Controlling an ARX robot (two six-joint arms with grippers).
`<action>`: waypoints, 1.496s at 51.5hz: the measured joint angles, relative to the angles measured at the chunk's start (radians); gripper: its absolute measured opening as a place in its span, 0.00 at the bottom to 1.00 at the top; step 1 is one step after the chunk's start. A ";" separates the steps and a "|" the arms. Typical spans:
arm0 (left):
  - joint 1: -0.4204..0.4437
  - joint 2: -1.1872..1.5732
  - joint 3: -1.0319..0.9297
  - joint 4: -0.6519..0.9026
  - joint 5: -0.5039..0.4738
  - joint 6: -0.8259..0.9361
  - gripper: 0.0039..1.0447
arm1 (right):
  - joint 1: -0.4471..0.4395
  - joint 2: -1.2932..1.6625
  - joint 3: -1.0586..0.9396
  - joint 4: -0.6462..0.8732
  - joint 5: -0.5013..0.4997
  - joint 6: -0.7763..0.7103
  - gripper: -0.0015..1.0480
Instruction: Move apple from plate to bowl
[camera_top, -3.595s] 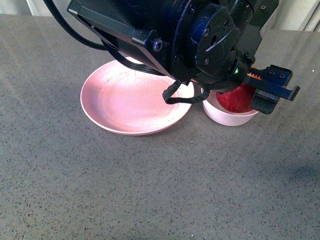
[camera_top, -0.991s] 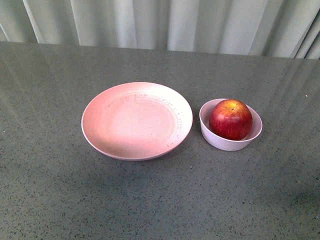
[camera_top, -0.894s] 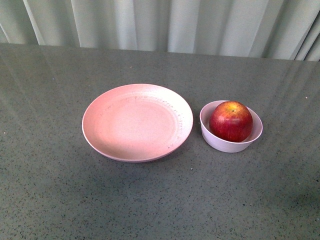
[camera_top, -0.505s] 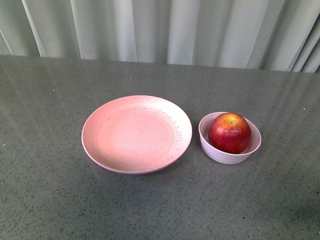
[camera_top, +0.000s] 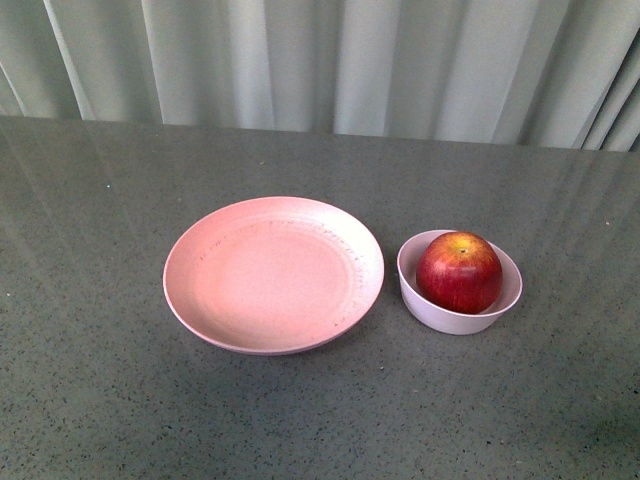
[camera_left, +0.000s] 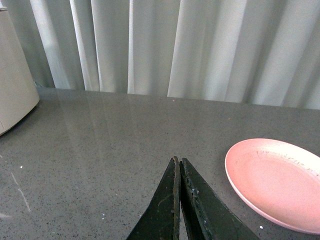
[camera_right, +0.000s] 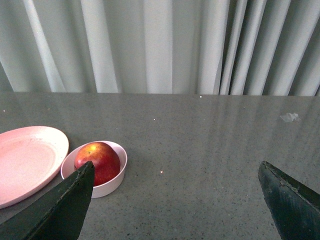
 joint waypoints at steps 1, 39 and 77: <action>0.000 -0.008 0.000 -0.007 0.000 0.000 0.01 | 0.000 0.000 0.000 0.000 0.000 0.000 0.91; 0.001 -0.203 0.000 -0.220 0.000 0.000 0.13 | 0.000 0.000 0.000 0.000 0.000 0.000 0.91; 0.001 -0.203 0.000 -0.220 0.000 0.002 0.92 | 0.000 0.000 0.000 0.000 0.000 0.000 0.91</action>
